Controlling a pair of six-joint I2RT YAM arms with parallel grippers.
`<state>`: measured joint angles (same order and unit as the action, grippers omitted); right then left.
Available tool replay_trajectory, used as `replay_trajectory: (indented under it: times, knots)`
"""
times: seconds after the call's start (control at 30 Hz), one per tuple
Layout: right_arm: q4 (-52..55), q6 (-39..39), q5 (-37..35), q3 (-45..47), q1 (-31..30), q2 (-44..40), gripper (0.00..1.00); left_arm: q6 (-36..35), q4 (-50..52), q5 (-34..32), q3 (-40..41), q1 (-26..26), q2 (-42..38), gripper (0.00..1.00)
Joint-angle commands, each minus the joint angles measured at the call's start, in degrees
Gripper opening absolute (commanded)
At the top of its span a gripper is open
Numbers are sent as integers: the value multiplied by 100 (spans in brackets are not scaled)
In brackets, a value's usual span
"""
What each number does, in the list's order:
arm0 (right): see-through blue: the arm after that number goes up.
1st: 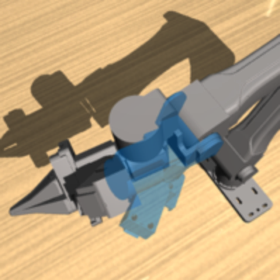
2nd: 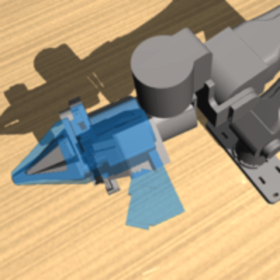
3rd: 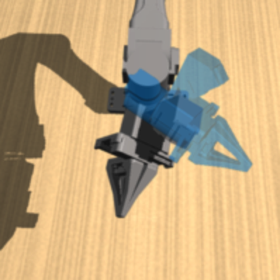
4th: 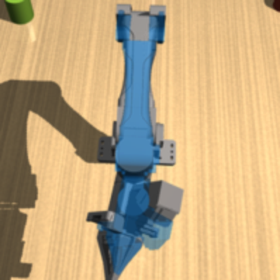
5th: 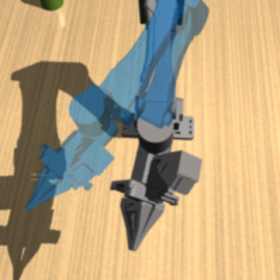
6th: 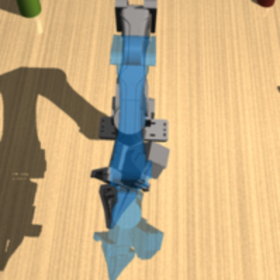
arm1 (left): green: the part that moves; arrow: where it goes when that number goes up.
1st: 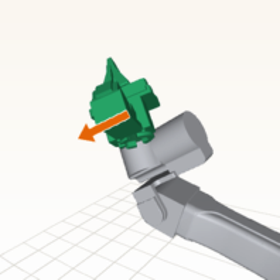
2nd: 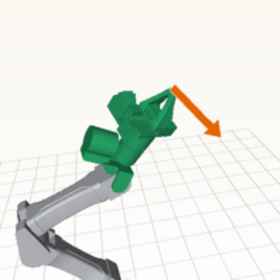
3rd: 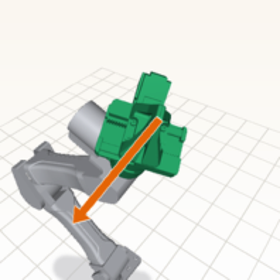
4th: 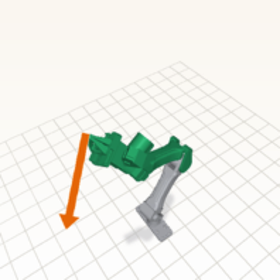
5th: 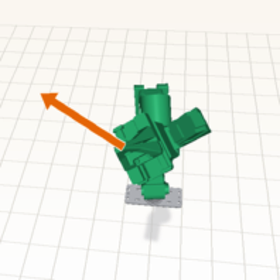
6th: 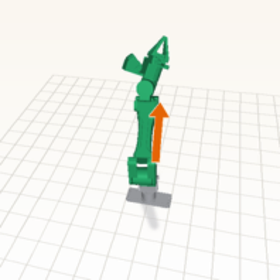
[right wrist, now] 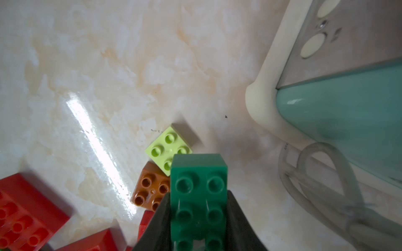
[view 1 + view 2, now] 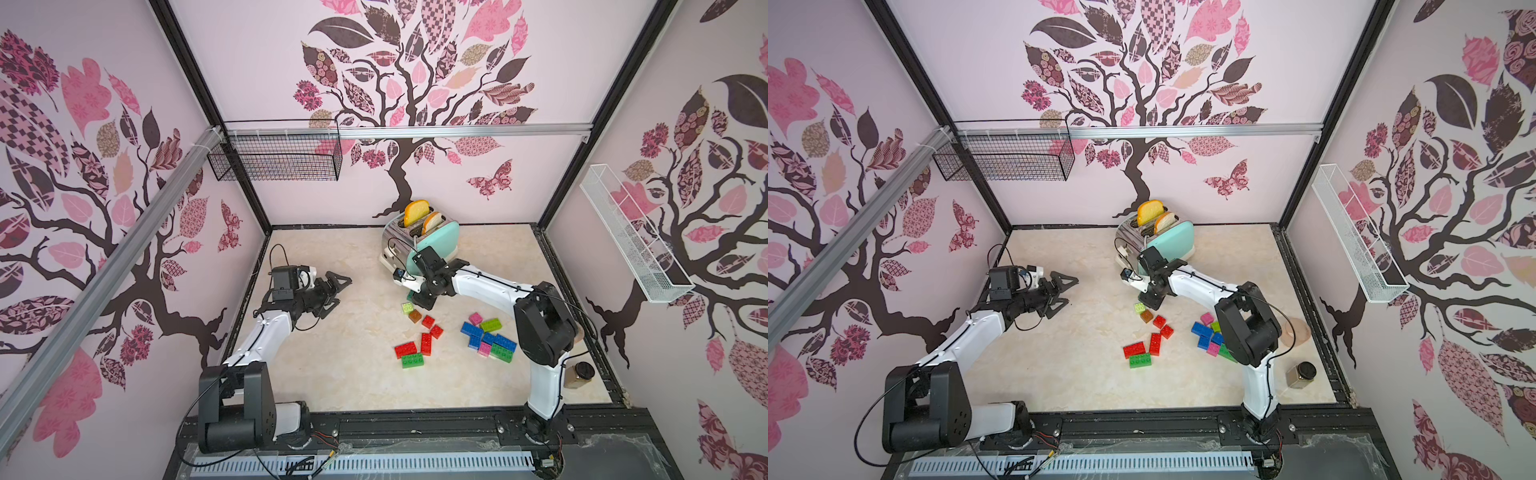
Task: Assemble a heart with lego
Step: Adjust the lego brick at the center of the board.
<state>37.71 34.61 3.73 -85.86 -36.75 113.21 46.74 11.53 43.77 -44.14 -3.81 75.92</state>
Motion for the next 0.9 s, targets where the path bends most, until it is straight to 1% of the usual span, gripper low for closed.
replay_trajectory:
  times: [0.0, 0.13, 0.27, 0.43, 0.67, 0.87]
  knots:
    - [168, -300, -472, -390, -25, 358, 31, 50, -182, -141, 63, 8, -14, 97]
    - [82, -490, -660, -623, 2, 626, 31, -1, -119, -149, 68, 14, -77, 97]
    - [124, -474, -591, -698, 8, 713, 32, -77, -5, -176, 46, 11, -103, 97]
    - [239, -455, -392, -667, -36, 727, 32, -26, -106, -185, 140, 15, -80, 97]
    - [607, -467, -330, -977, -312, 972, 32, -1, -162, -158, 152, 17, -50, 97]
    - [615, -723, -246, -716, -490, 875, 32, -5, -160, -158, 220, 20, -104, 97]
